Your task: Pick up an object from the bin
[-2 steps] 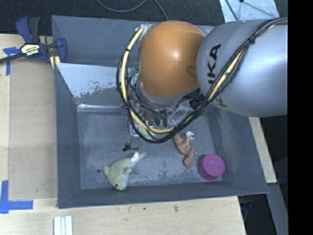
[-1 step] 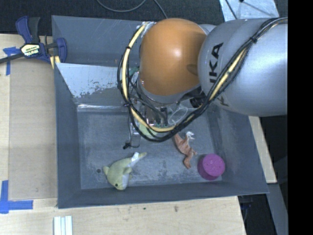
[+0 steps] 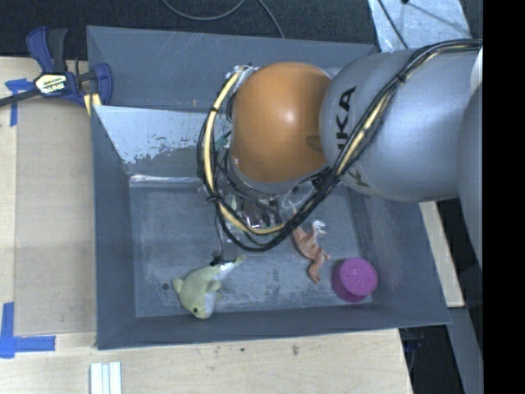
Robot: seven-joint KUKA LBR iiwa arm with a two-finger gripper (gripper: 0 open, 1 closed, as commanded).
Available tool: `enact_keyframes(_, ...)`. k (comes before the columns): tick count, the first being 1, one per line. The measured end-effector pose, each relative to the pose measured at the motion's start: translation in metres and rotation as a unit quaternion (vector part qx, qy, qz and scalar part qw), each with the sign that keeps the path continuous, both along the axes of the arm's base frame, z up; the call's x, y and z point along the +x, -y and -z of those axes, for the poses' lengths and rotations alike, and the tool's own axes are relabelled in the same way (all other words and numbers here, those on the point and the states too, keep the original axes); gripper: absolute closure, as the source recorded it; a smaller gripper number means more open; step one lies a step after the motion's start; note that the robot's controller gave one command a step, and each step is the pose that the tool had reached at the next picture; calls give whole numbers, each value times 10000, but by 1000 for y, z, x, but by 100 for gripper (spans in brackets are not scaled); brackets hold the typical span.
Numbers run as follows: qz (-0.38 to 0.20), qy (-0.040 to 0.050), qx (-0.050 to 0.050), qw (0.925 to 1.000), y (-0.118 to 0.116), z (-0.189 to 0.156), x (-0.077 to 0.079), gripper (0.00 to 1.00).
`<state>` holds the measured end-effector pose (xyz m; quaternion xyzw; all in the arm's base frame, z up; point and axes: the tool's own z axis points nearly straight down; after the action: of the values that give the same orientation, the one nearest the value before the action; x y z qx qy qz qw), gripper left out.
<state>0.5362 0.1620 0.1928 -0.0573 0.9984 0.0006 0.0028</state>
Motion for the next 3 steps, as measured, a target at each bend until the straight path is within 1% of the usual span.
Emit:
enact_keyframes(1, -1739, -19, -11, 9848, 9, 24, -11, 0)
enact_keyframes(2, -3064, -13, -12, 9519, 14, 62, -22, 0)
enact_keyframes(3, -4226, -9, -20, 9063, 5, 95, -17, 0)
